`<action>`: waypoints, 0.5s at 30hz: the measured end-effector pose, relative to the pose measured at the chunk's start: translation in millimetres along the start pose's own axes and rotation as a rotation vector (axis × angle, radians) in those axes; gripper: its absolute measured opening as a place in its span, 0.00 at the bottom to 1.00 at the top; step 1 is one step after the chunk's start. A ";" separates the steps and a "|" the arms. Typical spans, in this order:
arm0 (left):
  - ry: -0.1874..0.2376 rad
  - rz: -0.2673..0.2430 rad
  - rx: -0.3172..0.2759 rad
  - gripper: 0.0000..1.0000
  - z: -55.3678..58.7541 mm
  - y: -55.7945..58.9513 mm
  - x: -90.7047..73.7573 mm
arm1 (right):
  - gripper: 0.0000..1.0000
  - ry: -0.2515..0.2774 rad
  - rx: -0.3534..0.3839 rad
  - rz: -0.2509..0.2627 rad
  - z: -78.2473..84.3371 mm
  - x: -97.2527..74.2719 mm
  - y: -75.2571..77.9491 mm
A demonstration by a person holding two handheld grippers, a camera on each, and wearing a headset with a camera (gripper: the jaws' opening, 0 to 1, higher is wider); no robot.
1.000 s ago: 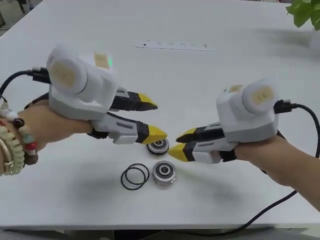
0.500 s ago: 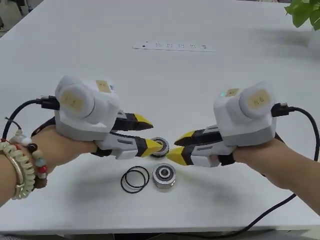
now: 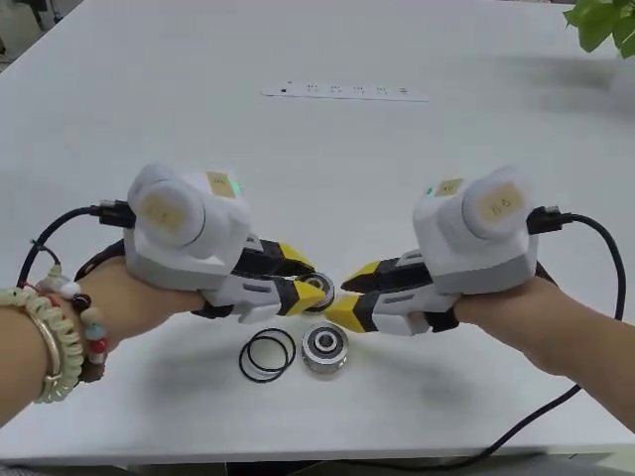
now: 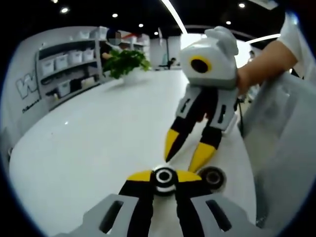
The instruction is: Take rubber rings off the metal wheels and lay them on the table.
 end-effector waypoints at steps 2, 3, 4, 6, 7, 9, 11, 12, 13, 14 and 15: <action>-0.014 -0.004 -0.005 0.15 3.9 -0.5 -0.5 | 0.22 0.001 0.001 0.005 0.0 -0.6 0.7; -0.005 -0.004 -0.005 0.15 2.7 -1.2 0.2 | 0.22 0.002 0.000 0.006 -0.1 -0.6 0.9; -0.003 -0.004 -0.008 0.15 2.5 -1.6 0.9 | 0.22 0.002 0.000 0.007 -0.1 -0.5 1.0; -0.003 -0.007 -0.011 0.15 2.5 -1.7 1.5 | 0.22 0.003 -0.004 0.006 -0.1 0.6 0.4; -0.003 -0.007 -0.012 0.15 2.5 -2.0 1.8 | 0.22 0.003 -0.004 0.005 -0.2 1.5 -0.2; 0.000 -0.003 -0.019 0.15 2.4 -1.7 2.5 | 0.22 -0.004 -0.020 0.005 -0.2 4.0 -2.0; 0.002 0.002 -0.025 0.15 2.3 -1.3 3.1 | 0.21 -0.006 -0.029 0.009 -0.4 5.1 -2.2; 0.002 0.004 -0.025 0.15 2.9 -1.3 3.1 | 0.21 -0.007 -0.029 0.011 -0.4 5.3 -1.6; 0.003 0.005 -0.023 0.15 2.9 -1.2 3.5 | 0.21 -0.007 -0.028 0.014 -0.3 5.5 -0.9; 0.004 0.007 -0.023 0.15 2.8 -0.7 3.3 | 0.21 -0.006 -0.026 0.015 -0.2 5.6 -0.7; 0.004 0.008 -0.024 0.15 2.6 -0.7 3.8 | 0.22 -0.005 -0.026 0.019 -0.1 5.7 0.2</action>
Point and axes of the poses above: the centre of the closed fingertips' face, and the gripper's own axes: x roughly forward along the fingers, y roughly to its right, z roughly out of its underside, the point moved 3 cm from there along -x, roughly backward along the fingers, and after that the axes turned 8 degrees about -z, right-handed, at the moved point
